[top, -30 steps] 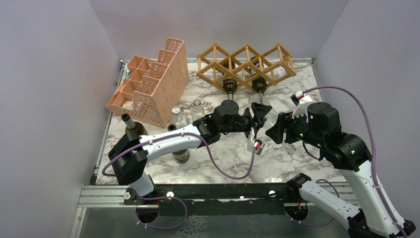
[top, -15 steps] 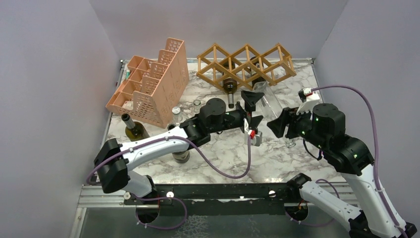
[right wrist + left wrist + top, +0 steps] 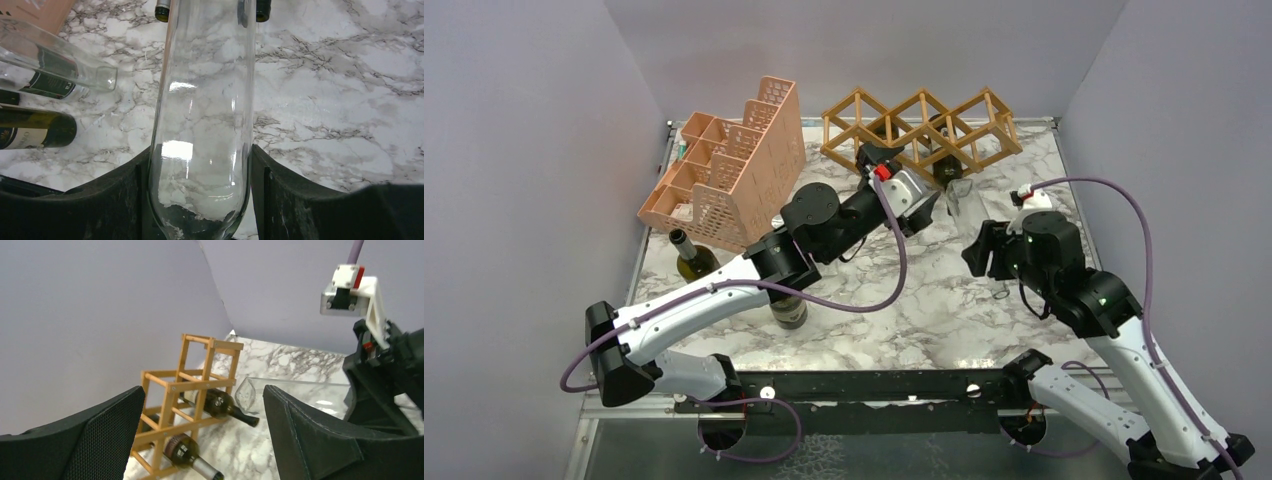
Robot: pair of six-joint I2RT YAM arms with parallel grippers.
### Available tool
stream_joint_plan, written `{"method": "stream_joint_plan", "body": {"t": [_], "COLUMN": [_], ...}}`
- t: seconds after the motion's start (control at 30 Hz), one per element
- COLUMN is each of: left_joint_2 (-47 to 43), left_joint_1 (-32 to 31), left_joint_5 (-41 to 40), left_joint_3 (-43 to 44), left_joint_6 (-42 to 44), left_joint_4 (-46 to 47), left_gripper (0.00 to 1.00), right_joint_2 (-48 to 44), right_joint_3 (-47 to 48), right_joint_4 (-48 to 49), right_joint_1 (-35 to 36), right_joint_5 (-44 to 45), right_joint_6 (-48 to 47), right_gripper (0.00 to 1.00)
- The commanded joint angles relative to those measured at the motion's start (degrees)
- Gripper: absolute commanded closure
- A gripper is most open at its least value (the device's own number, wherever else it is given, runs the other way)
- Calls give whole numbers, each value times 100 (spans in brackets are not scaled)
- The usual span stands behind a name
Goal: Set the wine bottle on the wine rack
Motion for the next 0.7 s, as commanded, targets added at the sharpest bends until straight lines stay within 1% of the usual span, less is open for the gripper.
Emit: {"method": "stream_joint_plan", "body": {"t": [0.0,0.1,0.17,0.3,0.37,0.47,0.57,0.67], "left_joint_2": [-215,-323,-438,-626,-712,-901,-1173,-1284], "left_joint_1": [-13,-16,-14,-13,-16,-14,-9,-13], "left_joint_5": [-628,-851,-979,-1201,-1321,-1451,-1439,-1587], "left_joint_3": [51,104,-3,-96,-70,-108,-304,-282], "left_joint_6": [-1570,-2151,-2370,-2435,-2525,-2813,-2864,-2853], "left_joint_4": [-621,-1048,-1161,-1351,-1481,-1616,-1638,-1737], "left_gripper": [6,7,7,7,7,11,11,11], "right_joint_2": [17,157,295,637,765,874,1080,1435], "right_joint_3": [-346,-702,-995,-1280,-1299,-1468,-1532,-1536], "right_joint_4": [996,1484,1897,2736,2943,3367,3696,3961], "right_joint_1": [-10,-10,-9,-9,-9,-13,-9,-14], "right_joint_5": [50,-125,-221,-380,-322,-203,-117,45], "right_joint_6": [184,299,358,434,540,651,680,686], "right_gripper": [99,99,99,99,99,99,99,99]}}
